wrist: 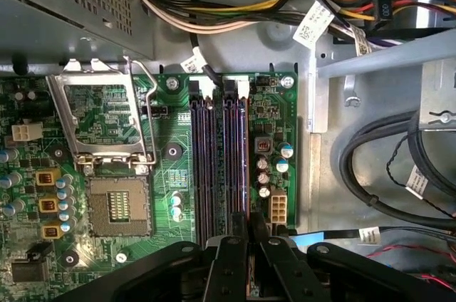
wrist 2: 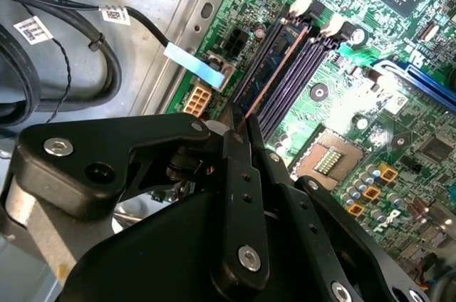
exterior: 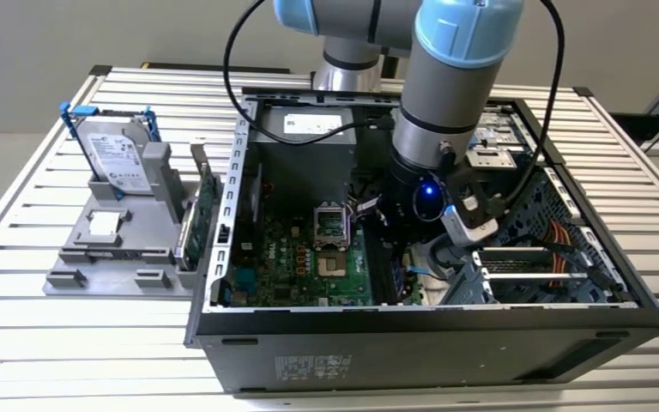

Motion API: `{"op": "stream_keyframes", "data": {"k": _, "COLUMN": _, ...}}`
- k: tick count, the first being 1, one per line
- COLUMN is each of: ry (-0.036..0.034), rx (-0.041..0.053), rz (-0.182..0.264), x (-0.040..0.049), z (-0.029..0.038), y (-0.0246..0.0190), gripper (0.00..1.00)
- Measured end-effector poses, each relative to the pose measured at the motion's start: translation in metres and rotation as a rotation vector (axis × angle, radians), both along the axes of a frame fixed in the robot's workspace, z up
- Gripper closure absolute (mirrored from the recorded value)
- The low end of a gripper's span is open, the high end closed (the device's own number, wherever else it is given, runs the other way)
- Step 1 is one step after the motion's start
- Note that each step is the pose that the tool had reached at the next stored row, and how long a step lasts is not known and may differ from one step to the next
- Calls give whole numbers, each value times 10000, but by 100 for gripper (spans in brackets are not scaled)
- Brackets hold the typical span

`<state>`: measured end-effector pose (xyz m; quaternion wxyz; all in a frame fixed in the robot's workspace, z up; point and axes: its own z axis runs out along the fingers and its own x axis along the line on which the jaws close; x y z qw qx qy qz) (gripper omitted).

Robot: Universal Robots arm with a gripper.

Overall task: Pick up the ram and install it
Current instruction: 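Insert the ram into the slot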

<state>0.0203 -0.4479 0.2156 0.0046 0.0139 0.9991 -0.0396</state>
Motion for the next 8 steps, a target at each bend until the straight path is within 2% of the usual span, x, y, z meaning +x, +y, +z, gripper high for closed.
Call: {"op": "stream_keyframes", "data": {"k": 8, "ry": -4, "rx": 22, "rz": 35, "x": 1, "z": -11, "y": 1, "gripper": 100}}
